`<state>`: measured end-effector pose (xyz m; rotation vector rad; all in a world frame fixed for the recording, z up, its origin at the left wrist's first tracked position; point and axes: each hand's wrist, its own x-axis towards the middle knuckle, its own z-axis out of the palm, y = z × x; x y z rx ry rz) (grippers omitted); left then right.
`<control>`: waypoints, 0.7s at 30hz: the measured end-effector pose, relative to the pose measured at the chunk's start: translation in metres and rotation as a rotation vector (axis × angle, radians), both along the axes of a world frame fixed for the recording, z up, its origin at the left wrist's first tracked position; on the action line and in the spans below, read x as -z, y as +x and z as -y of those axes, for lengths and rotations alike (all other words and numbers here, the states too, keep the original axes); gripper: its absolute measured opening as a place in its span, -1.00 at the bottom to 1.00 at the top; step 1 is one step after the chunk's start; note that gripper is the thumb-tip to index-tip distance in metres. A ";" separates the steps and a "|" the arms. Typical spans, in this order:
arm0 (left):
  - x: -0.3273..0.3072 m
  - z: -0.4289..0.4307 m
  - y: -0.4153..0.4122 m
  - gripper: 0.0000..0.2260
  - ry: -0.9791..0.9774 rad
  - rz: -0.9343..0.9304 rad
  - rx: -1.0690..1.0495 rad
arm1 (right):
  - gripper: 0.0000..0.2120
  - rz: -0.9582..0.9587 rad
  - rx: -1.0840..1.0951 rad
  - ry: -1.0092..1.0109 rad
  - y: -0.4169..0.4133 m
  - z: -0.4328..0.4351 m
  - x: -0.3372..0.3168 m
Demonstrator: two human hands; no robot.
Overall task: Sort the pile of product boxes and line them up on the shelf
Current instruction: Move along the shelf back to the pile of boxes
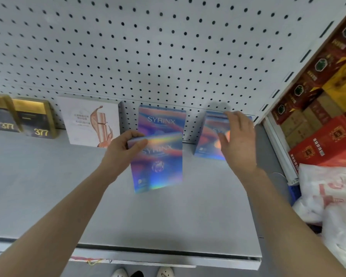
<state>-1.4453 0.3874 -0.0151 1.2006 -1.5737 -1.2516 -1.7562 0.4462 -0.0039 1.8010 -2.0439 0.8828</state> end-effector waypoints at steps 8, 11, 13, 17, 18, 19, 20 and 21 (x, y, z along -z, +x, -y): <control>0.001 0.000 0.005 -0.80 -0.023 0.056 0.048 | -0.69 0.178 -0.529 0.433 0.101 0.019 0.001; 0.013 0.002 0.013 -0.61 -0.032 0.121 -0.101 | -0.73 0.187 -0.436 0.427 0.100 0.032 0.008; 0.023 0.000 0.017 -0.57 -0.057 0.271 -0.109 | -0.74 0.170 -0.373 0.408 0.099 0.043 0.009; 0.042 -0.007 0.013 -0.47 -0.107 0.550 0.008 | -0.73 0.165 -0.269 0.284 0.105 0.063 0.003; 0.045 -0.008 0.010 -0.45 -0.121 0.579 0.032 | -0.72 0.140 -0.243 0.249 0.108 0.066 0.001; 0.046 -0.007 0.007 -0.44 -0.133 0.600 0.046 | -0.72 0.086 -0.220 0.206 0.110 0.068 0.002; 0.047 -0.007 0.003 -0.43 -0.145 0.615 0.051 | -0.71 0.006 -0.200 0.167 0.110 0.070 0.004; 0.049 -0.006 0.000 -0.42 -0.151 0.622 0.051 | -0.68 -0.085 -0.184 0.142 0.109 0.071 0.007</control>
